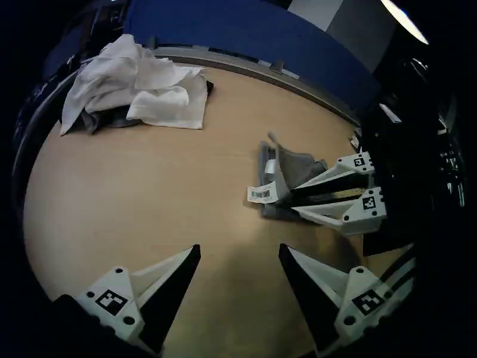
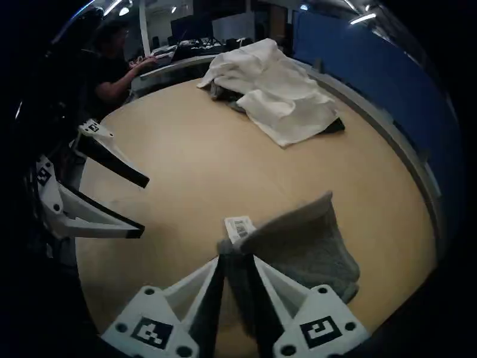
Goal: Fold towel
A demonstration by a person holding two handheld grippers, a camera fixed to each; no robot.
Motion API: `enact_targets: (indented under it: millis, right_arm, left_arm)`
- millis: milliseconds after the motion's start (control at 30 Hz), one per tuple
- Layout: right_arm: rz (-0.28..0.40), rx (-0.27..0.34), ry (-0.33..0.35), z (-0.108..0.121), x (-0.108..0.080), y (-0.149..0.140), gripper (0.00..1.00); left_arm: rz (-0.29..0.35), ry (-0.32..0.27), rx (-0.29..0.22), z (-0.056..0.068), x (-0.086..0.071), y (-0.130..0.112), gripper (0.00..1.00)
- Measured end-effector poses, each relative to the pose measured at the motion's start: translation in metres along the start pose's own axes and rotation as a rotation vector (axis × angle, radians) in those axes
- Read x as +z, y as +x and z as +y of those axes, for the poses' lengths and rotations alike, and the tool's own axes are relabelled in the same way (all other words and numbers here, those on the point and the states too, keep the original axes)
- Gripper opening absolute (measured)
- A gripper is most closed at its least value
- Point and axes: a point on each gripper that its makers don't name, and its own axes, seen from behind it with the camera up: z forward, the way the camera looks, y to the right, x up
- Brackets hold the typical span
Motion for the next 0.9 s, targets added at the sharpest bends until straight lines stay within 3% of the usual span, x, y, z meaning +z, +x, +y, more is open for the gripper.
enact_targets:
  millis: [400, 600, 900]
  right_arm:
    - [0.038, 0.003, 0.056, -0.015, -0.002, 0.005, 0.63]
    - [0.053, -0.014, 0.108, -0.028, -0.005, 0.008, 0.94]
    - [0.104, 0.012, 0.057, -0.012, -0.024, 0.012, 1.0]
  left_arm:
    - [0.0, 0.009, 0.001, -0.004, -0.002, 0.002, 0.98]
    - [0.001, 0.015, 0.0, -0.007, -0.003, 0.001, 0.98]
    - [0.003, 0.019, -0.009, -0.008, -0.001, 0.001, 0.98]
